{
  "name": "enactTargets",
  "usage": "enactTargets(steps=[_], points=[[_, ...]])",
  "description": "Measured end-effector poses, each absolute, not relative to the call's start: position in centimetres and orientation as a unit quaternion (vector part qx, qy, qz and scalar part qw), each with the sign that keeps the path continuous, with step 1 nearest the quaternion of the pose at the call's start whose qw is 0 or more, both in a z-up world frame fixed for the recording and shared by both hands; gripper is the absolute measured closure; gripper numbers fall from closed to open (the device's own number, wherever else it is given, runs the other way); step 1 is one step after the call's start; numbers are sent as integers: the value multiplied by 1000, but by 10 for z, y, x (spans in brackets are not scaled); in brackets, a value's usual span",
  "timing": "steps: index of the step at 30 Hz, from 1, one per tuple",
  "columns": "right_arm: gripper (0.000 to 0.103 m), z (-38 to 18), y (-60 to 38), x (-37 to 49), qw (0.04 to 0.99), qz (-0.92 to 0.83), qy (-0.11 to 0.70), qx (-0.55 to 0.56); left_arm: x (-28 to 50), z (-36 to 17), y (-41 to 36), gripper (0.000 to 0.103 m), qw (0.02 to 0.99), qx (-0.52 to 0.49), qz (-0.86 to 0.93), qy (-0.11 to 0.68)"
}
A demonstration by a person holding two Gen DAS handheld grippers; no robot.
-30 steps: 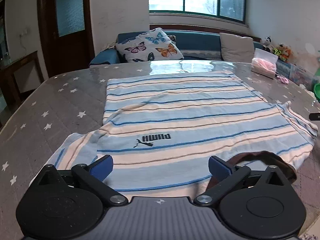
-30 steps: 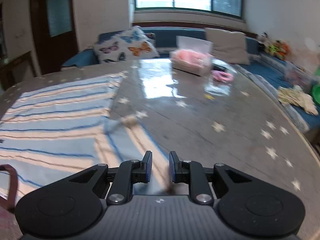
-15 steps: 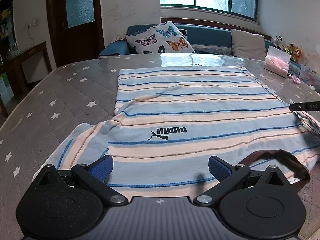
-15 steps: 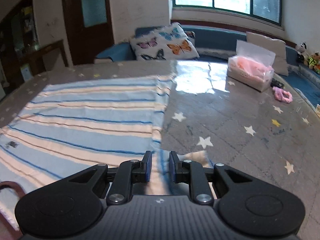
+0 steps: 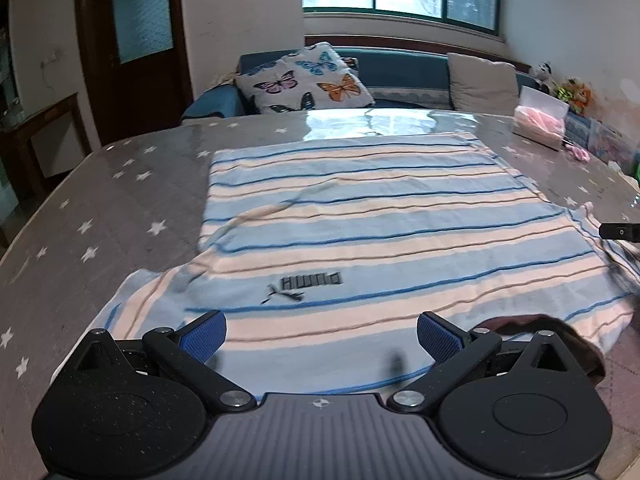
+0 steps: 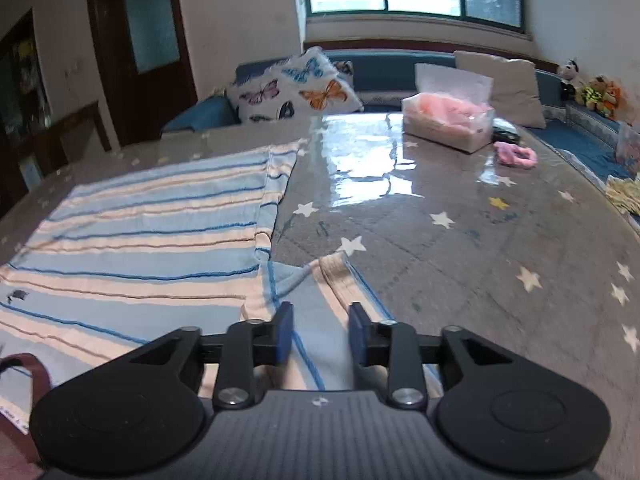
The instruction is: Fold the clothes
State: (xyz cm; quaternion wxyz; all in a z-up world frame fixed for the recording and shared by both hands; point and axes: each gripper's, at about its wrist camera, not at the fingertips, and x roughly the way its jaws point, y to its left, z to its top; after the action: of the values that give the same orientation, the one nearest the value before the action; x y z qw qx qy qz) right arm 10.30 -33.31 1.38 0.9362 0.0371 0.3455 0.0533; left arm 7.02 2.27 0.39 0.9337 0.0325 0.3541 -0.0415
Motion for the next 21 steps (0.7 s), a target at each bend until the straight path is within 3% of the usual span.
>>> enactTargets(steps=[10, 12, 21], points=[[63, 5, -335, 67, 946, 24, 323, 28, 72, 15, -31, 0, 931, 67, -70, 352], [52, 5, -335, 61, 949, 21, 313, 33, 72, 19, -43, 0, 931, 74, -73, 350], [45, 0, -327, 48, 957, 13, 290, 26, 70, 27, -91, 0, 932, 89, -86, 341]])
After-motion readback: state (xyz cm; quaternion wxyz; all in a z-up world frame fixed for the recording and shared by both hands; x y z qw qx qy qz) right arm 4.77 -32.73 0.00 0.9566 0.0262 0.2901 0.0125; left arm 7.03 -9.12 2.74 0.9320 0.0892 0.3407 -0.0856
